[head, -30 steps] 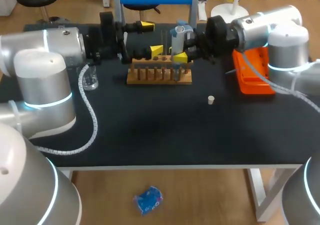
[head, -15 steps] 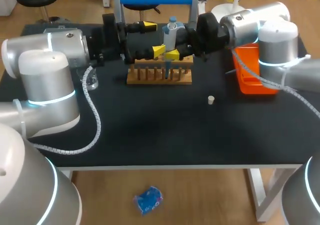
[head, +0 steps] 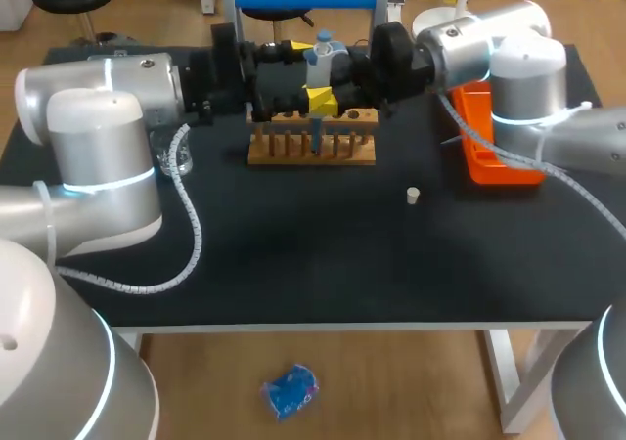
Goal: Invert the test tube, pick up the pipette, mount the tip to pipette, aspirate from beaker and dispense into the tube, eject the tip, return the pipette, and cap with the stopper.
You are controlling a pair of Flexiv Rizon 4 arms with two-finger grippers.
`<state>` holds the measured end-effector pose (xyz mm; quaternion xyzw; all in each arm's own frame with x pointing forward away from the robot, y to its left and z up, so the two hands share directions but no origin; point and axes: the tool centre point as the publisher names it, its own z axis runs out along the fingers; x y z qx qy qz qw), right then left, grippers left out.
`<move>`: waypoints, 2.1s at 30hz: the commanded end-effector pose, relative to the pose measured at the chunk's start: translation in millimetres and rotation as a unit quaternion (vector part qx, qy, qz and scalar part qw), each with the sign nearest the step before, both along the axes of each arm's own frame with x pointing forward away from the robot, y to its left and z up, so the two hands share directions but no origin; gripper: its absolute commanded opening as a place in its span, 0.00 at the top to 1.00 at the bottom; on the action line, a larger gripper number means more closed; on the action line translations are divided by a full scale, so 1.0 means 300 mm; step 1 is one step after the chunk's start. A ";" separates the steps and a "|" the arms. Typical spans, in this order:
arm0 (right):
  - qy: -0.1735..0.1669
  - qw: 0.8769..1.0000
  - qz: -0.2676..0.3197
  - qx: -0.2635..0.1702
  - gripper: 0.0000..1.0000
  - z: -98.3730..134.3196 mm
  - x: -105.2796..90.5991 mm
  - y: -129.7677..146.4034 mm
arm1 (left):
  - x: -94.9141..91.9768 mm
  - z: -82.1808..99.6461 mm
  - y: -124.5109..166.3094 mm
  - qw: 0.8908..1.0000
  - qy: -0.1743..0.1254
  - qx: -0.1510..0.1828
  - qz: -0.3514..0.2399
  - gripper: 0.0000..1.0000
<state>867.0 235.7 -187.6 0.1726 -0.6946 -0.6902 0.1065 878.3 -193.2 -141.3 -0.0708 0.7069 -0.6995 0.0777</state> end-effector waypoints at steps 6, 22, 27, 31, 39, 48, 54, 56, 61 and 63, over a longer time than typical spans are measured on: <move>0.002 1.000 0.001 0.000 1.00 -0.001 0.010 0.004 | 0.005 -0.006 -0.004 1.000 -0.001 -0.003 -0.003 0.01; 0.003 1.000 -0.002 -0.003 1.00 0.003 0.013 -0.004 | 0.010 0.000 -0.001 1.000 0.001 0.002 -0.005 0.67; 0.006 1.000 -0.002 -0.003 1.00 -0.001 0.011 -0.008 | 0.008 -0.004 -0.009 1.000 0.002 0.004 -0.011 0.97; 0.009 1.000 -0.003 -0.005 1.00 -0.005 0.011 -0.014 | 0.005 -0.001 -0.012 1.000 0.001 0.003 -0.021 1.00; 0.014 1.000 -0.004 -0.007 1.00 -0.007 0.013 -0.018 | 0.006 0.001 -0.006 1.000 0.001 0.008 -0.020 1.00; 0.029 1.000 0.000 -0.002 0.00 -0.013 0.001 -0.027 | 0.013 0.000 -0.006 1.000 -0.001 0.006 -0.010 1.00; 0.038 0.999 -0.019 -0.016 0.00 -0.005 -0.017 -0.073 | 0.037 0.021 0.020 1.000 -0.006 0.008 0.014 1.00; 0.039 0.999 -0.027 -0.019 0.00 0.005 -0.020 -0.096 | 0.046 0.033 0.033 1.000 -0.008 0.008 0.018 1.00; 0.044 0.997 -0.057 -0.036 0.00 0.023 -0.027 -0.153 | 0.079 0.056 0.071 0.999 -0.012 0.025 0.045 1.00; 0.046 0.997 -0.057 -0.036 0.00 0.025 -0.030 -0.169 | 0.088 0.068 0.082 0.999 -0.014 0.020 0.044 1.00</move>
